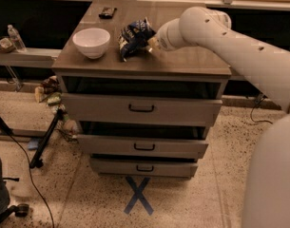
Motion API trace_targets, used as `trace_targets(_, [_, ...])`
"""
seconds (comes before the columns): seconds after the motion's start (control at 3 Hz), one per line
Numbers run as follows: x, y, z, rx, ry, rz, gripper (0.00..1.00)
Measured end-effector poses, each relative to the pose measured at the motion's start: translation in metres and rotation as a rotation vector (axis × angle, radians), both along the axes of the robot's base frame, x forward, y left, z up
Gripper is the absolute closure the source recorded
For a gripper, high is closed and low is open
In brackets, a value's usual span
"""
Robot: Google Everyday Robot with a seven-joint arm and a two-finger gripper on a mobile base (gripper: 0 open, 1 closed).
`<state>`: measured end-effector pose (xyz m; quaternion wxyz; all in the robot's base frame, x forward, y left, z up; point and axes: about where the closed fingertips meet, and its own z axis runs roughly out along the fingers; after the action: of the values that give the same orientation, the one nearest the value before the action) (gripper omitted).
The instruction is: Pick blue chip bag
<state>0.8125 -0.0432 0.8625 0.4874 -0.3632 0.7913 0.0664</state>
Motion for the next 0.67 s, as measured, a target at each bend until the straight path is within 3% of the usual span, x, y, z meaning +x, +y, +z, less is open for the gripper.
trace_targets(0.67, [-0.012, -0.048, 0.028, 0.18, -0.09, -0.224, 1.0])
